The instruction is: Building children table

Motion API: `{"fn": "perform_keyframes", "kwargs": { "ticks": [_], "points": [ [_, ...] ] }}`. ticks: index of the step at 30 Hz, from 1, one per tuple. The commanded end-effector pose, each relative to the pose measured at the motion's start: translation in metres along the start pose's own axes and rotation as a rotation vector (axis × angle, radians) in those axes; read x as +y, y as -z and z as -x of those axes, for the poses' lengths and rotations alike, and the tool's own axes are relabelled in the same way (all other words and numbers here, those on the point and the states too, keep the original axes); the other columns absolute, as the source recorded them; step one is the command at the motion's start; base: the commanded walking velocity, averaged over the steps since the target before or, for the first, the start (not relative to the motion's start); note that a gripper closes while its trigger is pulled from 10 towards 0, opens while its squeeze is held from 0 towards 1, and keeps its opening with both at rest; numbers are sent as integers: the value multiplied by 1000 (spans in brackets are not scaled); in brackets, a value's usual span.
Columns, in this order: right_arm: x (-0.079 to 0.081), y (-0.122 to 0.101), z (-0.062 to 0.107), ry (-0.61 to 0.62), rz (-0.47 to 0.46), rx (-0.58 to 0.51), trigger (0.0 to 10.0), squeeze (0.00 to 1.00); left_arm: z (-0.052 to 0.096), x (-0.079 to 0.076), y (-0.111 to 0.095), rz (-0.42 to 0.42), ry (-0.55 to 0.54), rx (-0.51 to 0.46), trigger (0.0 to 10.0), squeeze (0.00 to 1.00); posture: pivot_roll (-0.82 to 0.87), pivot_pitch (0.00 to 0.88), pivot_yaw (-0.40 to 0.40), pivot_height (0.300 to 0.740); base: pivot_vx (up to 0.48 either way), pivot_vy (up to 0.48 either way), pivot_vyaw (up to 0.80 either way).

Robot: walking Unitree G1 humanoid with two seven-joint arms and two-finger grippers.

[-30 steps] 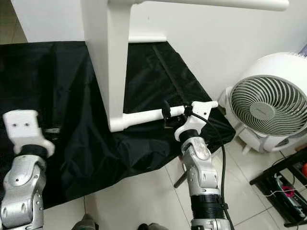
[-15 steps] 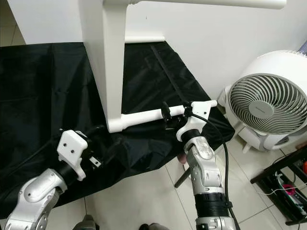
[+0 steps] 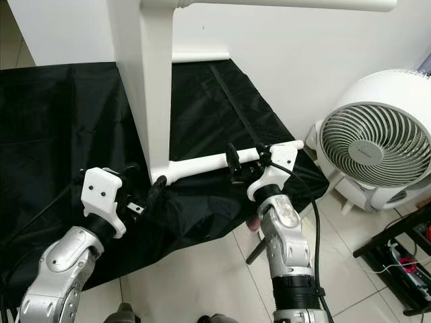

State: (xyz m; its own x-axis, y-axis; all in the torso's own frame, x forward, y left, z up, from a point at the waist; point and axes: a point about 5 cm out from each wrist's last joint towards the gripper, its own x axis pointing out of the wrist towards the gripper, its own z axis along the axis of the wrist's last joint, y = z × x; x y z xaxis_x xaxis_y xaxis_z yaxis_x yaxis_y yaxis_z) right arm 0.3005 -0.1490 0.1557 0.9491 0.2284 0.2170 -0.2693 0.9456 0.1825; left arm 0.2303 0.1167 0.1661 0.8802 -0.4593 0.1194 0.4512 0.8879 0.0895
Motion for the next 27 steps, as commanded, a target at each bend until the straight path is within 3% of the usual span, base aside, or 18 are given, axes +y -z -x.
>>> {"fn": "perform_keyframes", "kwargs": {
  "ticks": [1,4,5,6,7,8,11,14,19,27],
  "points": [
    [0,-3,1,-1,10,-20,10000,1000,0,0,4,19,-17,15,10000,1000,158,57,-75,740,0,0,0],
    [0,-3,3,12,46,-10,10000,1000,-3,5,7,-41,-76,47,10000,1000,152,61,-76,740,0,0,0],
    [-1,-2,3,22,62,2,10000,1000,-5,6,8,-51,-93,57,10000,525,151,61,-76,740,0,0,0],
    [-1,-1,3,24,63,10,10000,792,-7,6,7,-60,-109,62,10000,0,150,62,-77,740,0,0,0],
    [-1,-1,3,24,63,10,10000,792,-7,6,7,-60,-109,62,10000,0,150,62,-77,740,0,0,0],
    [-1,-1,3,25,62,12,10000,0,-10,6,7,-69,-129,69,10000,0,150,62,-77,740,0,0,0],
    [1,-2,3,30,73,11,10000,0,-19,13,11,-81,-282,139,10000,0,147,64,-77,740,0,0,0],
    [3,-2,2,39,72,9,10000,0,-25,13,10,-96,-328,151,10000,0,147,64,-78,740,0,0,0],
    [4,-2,1,47,73,8,10000,0,-27,12,9,-69,-339,145,10000,0,147,63,-79,740,0,0,0],
    [10,-4,-5,82,72,-8,10000,0,-37,17,8,-106,-414,173,10000,0,146,68,-84,740,0,0,0]
  ]
}}
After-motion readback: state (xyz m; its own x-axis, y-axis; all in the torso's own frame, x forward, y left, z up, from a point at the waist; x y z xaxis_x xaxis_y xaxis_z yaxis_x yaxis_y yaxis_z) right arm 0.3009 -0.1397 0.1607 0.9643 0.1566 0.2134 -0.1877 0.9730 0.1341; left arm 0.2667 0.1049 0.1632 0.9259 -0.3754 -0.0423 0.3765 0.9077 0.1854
